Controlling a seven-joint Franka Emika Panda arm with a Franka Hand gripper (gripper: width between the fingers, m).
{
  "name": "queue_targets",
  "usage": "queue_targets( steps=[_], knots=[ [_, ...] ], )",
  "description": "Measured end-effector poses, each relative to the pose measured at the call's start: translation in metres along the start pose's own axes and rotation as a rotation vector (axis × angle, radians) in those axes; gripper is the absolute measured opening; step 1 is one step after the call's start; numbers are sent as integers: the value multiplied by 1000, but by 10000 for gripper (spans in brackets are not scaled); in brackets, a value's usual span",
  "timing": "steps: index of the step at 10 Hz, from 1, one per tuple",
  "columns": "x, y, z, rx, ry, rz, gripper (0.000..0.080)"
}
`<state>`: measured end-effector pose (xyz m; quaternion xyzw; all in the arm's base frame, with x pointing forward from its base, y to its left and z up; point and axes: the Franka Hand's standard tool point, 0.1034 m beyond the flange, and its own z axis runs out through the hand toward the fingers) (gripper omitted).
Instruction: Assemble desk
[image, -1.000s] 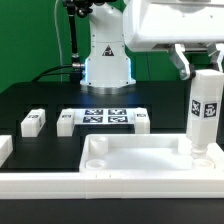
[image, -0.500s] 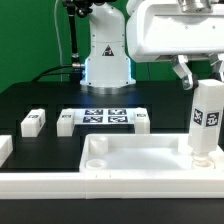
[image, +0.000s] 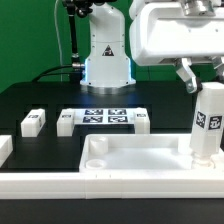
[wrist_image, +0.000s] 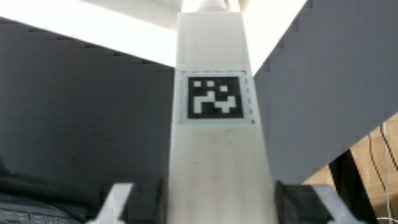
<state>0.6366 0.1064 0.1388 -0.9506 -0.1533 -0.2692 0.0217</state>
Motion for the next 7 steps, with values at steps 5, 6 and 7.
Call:
queue_targets(
  steps=[5, 6, 7],
  knots=[
    [-7, -1, 11, -9, 56, 4, 291],
    [-7, -1, 11, -12, 78, 3, 291],
    [-7, -1, 11, -13, 82, 2, 291]
  ],
)
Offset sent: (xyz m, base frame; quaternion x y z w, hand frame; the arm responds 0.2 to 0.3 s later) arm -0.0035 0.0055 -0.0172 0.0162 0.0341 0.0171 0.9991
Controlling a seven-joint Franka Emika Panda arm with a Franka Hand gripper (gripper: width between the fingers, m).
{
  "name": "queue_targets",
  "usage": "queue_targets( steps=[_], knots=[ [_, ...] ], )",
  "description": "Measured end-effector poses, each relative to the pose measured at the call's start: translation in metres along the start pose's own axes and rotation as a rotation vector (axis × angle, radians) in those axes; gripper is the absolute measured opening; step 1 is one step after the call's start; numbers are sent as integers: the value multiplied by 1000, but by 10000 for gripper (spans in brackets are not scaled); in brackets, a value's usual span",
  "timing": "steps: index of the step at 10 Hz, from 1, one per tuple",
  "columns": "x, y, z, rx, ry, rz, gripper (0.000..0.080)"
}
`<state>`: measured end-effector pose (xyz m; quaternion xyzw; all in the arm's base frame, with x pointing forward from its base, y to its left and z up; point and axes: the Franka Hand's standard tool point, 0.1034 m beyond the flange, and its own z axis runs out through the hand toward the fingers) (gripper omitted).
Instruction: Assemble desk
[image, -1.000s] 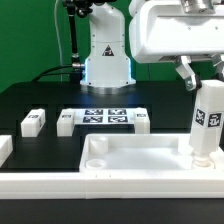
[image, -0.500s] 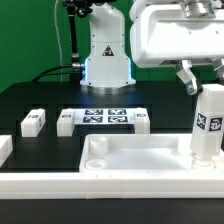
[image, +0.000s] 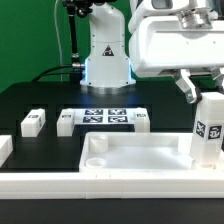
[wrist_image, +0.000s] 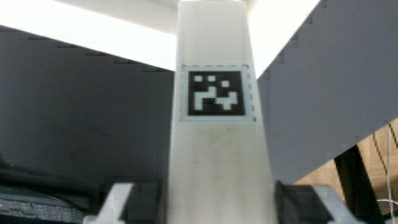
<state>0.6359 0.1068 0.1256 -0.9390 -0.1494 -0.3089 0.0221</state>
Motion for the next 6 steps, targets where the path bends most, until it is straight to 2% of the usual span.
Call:
queue_targets(
  steps=[2, 3, 4, 5, 6],
  knots=[
    [0, 0, 0, 0, -1, 0, 295],
    [0, 0, 0, 0, -1, 0, 521],
    [0, 0, 0, 0, -1, 0, 521],
    [0, 0, 0, 0, -1, 0, 632],
    [0, 0, 0, 0, -1, 0, 632]
  ],
)
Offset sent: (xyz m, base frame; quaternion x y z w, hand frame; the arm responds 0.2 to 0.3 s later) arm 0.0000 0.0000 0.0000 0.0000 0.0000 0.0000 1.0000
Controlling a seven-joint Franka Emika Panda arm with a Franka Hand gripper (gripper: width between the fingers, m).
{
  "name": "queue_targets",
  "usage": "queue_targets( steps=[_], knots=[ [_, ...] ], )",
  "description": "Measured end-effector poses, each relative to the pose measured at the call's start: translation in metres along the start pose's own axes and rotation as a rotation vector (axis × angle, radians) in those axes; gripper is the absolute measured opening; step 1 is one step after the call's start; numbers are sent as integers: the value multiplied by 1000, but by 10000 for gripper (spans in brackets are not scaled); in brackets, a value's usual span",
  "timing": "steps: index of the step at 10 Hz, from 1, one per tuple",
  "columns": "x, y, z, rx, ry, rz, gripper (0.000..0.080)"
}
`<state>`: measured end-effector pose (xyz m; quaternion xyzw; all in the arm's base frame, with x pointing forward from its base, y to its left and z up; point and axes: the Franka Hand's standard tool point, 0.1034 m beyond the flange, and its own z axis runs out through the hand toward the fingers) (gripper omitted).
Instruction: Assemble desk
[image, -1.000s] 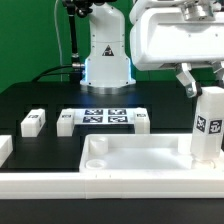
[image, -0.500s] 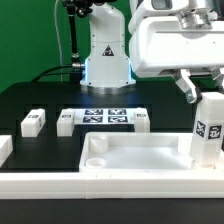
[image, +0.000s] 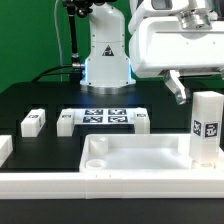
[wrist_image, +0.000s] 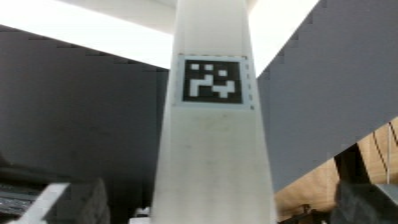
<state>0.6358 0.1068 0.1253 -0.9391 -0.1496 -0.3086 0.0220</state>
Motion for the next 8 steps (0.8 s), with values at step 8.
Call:
queue_targets(
  steps=[8],
  knots=[
    [3, 6, -2, 24, -156, 21, 649]
  ],
)
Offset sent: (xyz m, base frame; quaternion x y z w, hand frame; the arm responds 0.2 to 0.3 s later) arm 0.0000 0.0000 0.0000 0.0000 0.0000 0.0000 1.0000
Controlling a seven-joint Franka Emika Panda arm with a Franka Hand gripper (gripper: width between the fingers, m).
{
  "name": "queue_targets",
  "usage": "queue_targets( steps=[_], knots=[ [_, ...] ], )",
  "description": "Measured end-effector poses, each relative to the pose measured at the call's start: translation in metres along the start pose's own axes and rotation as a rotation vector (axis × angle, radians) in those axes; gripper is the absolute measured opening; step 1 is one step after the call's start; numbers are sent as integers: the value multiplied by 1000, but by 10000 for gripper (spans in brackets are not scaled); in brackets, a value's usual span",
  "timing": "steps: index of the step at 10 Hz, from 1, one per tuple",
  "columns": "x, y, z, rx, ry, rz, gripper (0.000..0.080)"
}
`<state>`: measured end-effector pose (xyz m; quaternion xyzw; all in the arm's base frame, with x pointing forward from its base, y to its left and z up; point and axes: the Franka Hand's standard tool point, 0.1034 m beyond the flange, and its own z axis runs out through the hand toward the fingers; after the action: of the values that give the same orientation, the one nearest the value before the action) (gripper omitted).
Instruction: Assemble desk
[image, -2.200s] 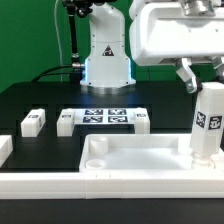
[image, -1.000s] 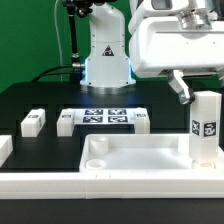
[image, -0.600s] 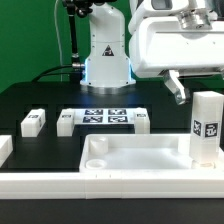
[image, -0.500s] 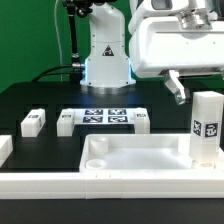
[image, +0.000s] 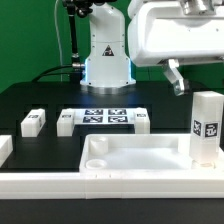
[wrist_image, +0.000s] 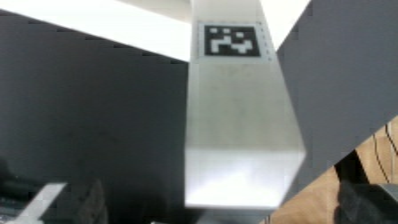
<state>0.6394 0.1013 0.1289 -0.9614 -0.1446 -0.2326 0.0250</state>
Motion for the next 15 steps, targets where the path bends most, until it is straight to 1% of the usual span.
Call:
queue_targets(
  steps=[1, 2, 3, 4, 5, 6, 8, 9, 10, 11, 12, 13, 15],
  knots=[
    [-1, -1, 3, 22, -98, 1, 649],
    [7, 1, 5, 37, -158, 4, 649],
    [7, 0, 10, 45, -192, 13, 649],
    [0, -2, 10, 63, -281, 14, 649],
    [3, 3, 11, 77, -356, 18, 649],
    [12, 11, 14, 77, -371, 24, 649],
    [10, 7, 15, 74, -352, 27, 649],
    [10, 7, 15, 73, -353, 34, 539],
    [10, 7, 16, 69, -354, 60, 402],
    [10, 6, 16, 56, -356, 148, 402],
    [10, 6, 16, 50, -358, 185, 289],
    [10, 6, 16, 34, -360, 274, 289],
    [9, 8, 16, 12, -361, 423, 289]
  ],
)
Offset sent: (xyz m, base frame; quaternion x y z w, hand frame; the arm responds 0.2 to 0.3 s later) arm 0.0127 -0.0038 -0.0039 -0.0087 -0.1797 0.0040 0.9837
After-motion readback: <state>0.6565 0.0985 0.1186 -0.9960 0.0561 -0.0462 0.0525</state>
